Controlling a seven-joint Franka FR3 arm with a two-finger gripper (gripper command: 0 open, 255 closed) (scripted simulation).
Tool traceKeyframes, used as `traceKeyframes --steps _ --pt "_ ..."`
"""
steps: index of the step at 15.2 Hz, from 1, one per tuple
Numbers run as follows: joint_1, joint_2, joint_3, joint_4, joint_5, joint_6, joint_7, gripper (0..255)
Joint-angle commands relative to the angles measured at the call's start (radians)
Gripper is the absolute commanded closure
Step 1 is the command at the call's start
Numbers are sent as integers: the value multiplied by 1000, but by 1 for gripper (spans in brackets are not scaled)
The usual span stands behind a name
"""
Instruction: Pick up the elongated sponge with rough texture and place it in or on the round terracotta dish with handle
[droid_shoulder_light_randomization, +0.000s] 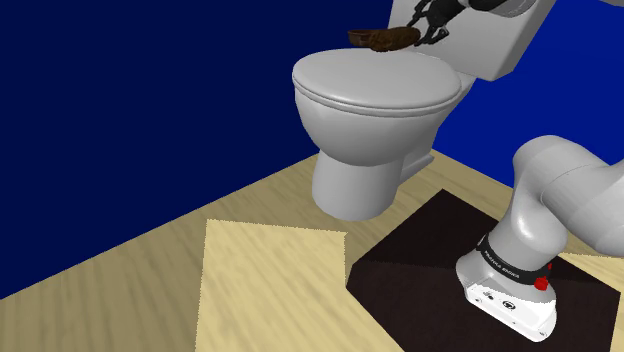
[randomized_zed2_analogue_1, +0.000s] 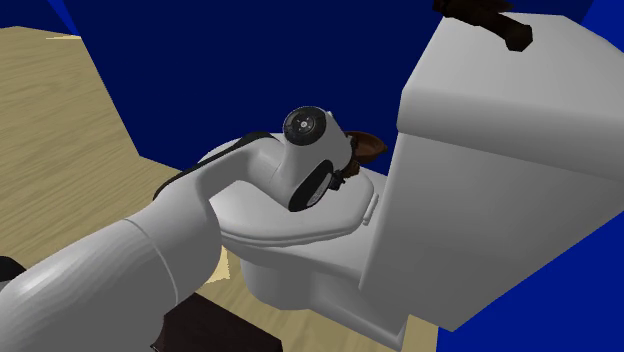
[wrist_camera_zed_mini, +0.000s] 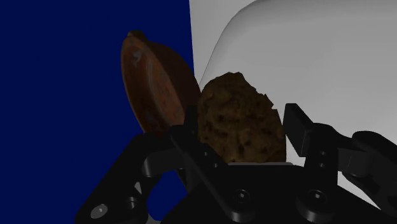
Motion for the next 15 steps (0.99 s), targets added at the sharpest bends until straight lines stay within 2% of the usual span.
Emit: traceKeyframes --steps 1,15 --pt "0 1 12 20 5 -22 1 255" --pt "16 16 78 194 47 -196 0 255"
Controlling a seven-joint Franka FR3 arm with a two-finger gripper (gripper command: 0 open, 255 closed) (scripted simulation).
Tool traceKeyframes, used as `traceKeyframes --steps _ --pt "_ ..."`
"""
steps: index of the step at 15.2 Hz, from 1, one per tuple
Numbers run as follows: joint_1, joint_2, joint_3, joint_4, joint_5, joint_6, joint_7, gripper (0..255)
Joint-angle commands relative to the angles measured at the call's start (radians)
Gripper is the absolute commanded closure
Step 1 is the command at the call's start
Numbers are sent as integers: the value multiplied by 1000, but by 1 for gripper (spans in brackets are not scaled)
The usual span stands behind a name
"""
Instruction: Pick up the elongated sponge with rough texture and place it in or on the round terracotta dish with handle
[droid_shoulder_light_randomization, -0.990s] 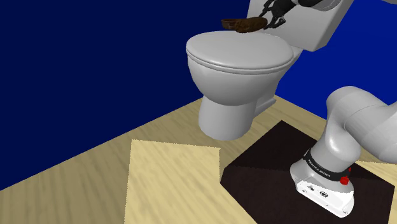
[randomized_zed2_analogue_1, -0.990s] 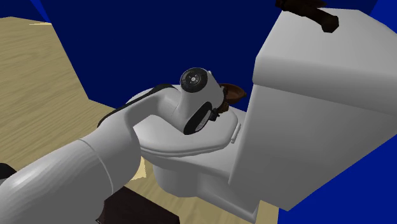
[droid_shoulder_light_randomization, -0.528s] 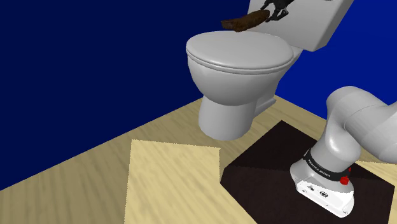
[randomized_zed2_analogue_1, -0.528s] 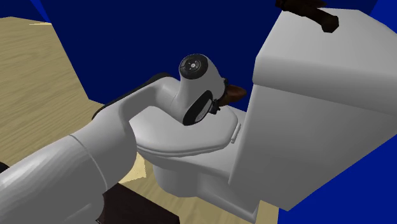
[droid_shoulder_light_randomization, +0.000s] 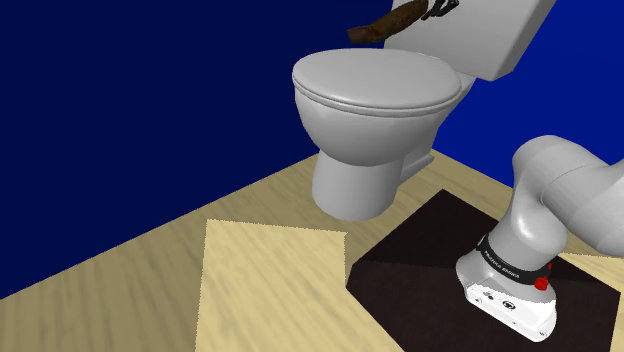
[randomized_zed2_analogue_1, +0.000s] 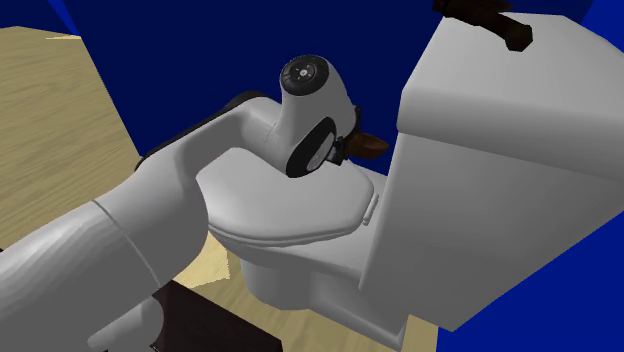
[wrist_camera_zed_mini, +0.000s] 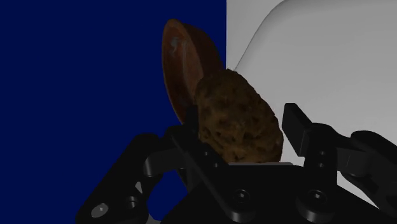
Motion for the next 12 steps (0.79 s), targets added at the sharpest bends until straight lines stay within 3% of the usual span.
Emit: traceKeyframes --steps 1,6,9,12 --pt "-1 1 11 26 5 -25 0 255" --pt "15 13 19 89 20 -78 -3 255" --pt "217 85 -175 225 72 -81 -42 255" --pt "484 102 -411 386 82 -107 -57 255"
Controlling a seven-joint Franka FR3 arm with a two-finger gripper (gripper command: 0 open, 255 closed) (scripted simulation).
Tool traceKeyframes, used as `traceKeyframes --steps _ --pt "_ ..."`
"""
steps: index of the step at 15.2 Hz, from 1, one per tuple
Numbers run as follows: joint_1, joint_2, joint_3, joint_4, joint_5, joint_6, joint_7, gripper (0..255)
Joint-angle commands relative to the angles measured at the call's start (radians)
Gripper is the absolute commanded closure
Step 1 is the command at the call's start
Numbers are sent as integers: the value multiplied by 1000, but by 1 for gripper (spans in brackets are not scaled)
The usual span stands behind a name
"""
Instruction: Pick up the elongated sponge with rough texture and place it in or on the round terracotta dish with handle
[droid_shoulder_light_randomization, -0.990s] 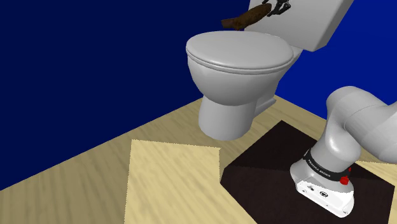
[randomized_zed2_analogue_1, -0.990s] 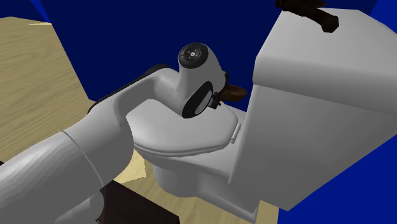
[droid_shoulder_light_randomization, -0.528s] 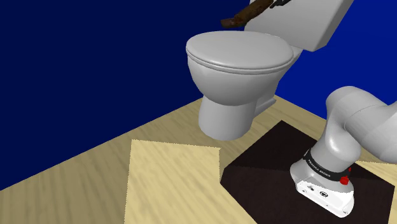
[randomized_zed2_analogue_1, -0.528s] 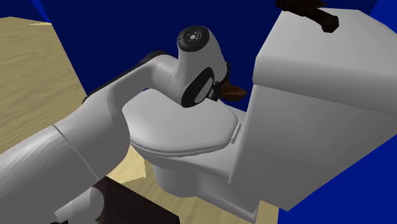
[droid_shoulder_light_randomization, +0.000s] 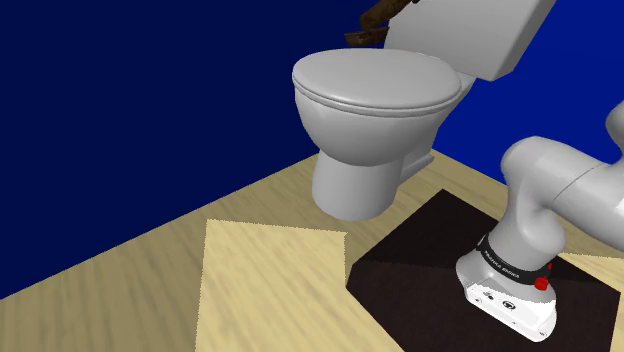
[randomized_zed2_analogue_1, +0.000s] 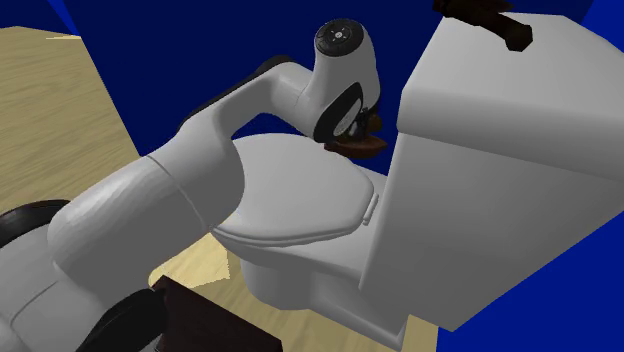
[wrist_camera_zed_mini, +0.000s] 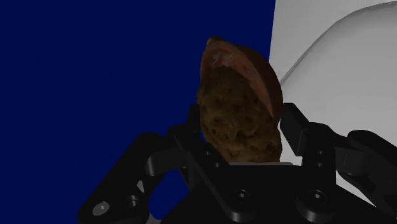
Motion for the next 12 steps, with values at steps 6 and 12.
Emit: traceKeyframes --steps 6,12 --pt "582 -146 -400 441 -136 -123 23 255" --pt "510 -140 -379 309 -131 -27 28 255"
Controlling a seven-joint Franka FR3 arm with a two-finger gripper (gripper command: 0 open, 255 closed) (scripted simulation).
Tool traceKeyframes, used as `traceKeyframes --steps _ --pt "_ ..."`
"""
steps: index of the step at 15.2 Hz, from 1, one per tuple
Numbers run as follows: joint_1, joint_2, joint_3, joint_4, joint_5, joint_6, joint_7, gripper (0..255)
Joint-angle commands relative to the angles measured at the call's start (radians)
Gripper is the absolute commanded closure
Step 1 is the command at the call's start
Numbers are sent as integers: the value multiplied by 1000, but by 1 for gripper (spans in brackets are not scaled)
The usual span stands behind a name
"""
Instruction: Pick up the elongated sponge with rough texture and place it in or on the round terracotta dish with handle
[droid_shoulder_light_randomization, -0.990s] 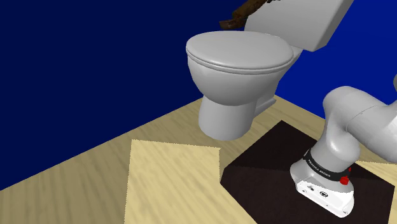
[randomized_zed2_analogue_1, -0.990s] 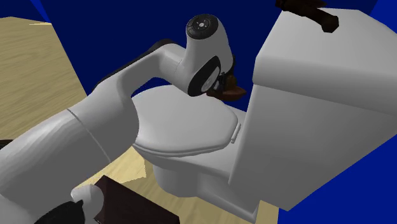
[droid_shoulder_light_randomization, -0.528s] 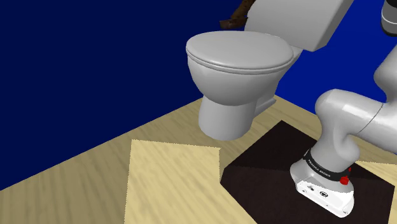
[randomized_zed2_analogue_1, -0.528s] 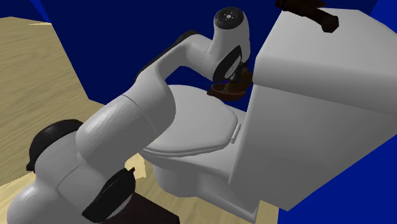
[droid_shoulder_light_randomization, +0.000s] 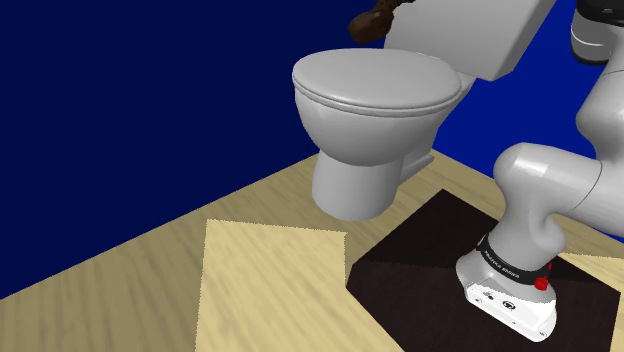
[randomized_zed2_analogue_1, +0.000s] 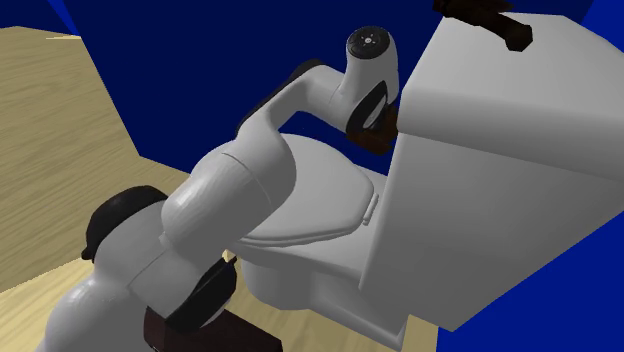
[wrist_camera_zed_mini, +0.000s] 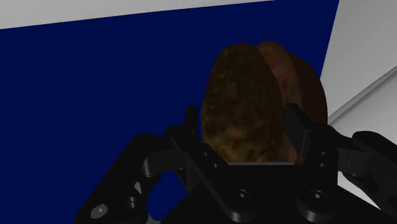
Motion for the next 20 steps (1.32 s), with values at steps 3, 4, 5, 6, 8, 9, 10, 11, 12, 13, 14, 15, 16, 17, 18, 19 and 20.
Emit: traceKeyframes --steps 3,4,5,6,8,9,10,11,12,13,14,15,16,17,18,19,20 --pt "-35 -6 4 -86 -1 56 3 255" --pt "-42 -7 5 -104 -2 70 4 255" --pt "-50 -7 6 -121 -3 84 5 255" --pt "-57 -8 6 -137 -5 97 5 255" --pt "-66 -9 6 -163 -6 119 6 255" --pt "-66 -8 4 -163 -3 120 5 255" --pt "-65 -7 3 -163 -3 120 5 255" --pt "-65 -6 2 -163 -1 121 4 255" --pt "-65 -6 1 -163 0 121 3 255" --pt "-64 -5 0 -163 2 121 3 255" --pt "-64 -4 -1 -163 3 122 2 255" --pt "-64 -3 -2 -163 5 122 1 255" --pt "-63 -2 -3 -163 6 122 0 255" --pt "-82 1 5 -184 10 133 -3 0" --pt "-69 -4 -2 -171 6 128 -3 0" --pt "-84 -3 4 -184 9 134 -7 0" --pt "-78 -3 0 -185 7 138 -3 0"
